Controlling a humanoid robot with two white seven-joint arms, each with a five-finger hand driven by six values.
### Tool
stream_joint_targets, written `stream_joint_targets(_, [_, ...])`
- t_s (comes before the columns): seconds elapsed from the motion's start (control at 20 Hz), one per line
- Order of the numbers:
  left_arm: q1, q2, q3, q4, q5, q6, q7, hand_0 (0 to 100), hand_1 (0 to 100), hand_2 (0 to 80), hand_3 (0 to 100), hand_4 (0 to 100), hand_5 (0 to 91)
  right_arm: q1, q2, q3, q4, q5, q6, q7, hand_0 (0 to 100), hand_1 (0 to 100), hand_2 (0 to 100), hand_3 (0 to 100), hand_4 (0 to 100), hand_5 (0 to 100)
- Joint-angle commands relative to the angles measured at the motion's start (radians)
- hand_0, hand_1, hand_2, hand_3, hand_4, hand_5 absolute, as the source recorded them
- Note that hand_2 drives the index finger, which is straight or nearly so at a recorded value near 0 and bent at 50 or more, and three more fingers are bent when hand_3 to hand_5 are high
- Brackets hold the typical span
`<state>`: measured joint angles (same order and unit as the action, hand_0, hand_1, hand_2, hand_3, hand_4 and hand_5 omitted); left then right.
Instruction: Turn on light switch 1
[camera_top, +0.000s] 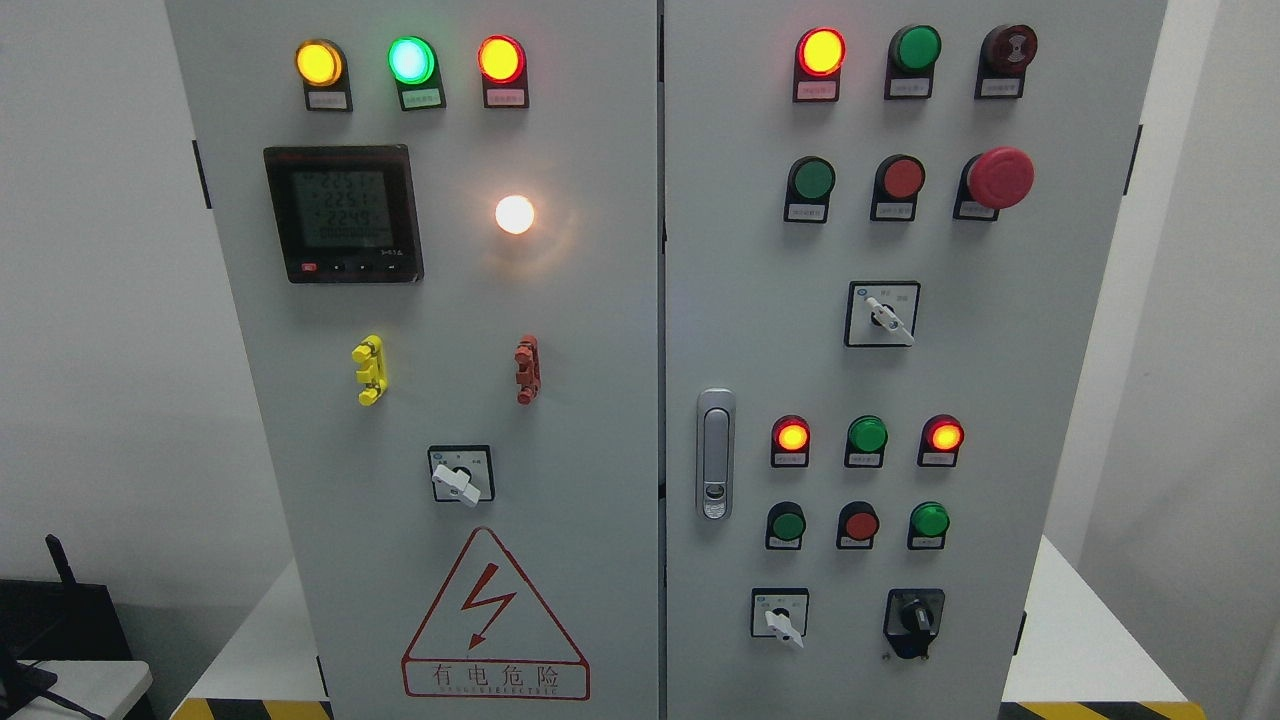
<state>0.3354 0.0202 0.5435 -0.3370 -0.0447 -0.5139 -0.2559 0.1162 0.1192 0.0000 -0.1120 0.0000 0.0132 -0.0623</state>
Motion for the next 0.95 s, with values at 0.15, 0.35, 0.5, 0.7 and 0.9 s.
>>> stream_joint_targets(0.15, [-0.104,0.006,-0.506,0.257,-0.009,0.210,0.001,53,0,0.0,0,0,0.0,-0.001,0.000,0.017,0.000,-0.025,0.001,-0.001,12,39,0,0,0,0])
stream_joint_targets(0.35, [-0.173,-0.003,-0.579,0.256,-0.043,0.334,0.001,53,0,0.0,0,0,0.0,0.000,0.000,0.017,0.000,-0.025,-0.001,-0.001,12,39,0,0,0,0])
stream_joint_targets(0.5, [-0.191,-0.006,-0.582,0.254,-0.087,0.400,0.004,52,0,0.0,0,0,0.0,0.000,0.000,0.017,0.000,-0.025,-0.001,-0.001,12,39,0,0,0,0])
stream_joint_targets(0.7, [-0.191,-0.008,-0.579,0.256,-0.135,0.405,0.010,52,0,0.0,0,0,0.0,-0.001,-0.001,0.017,0.000,-0.025,0.001,-0.001,12,39,0,0,0,0])
stream_joint_targets(0.9, [-0.188,-0.006,-0.571,0.257,-0.130,0.402,0.041,51,0,0.0,0,0,0.0,0.000,0.000,0.017,0.000,-0.025,-0.001,-0.001,12,39,0,0,0,0])
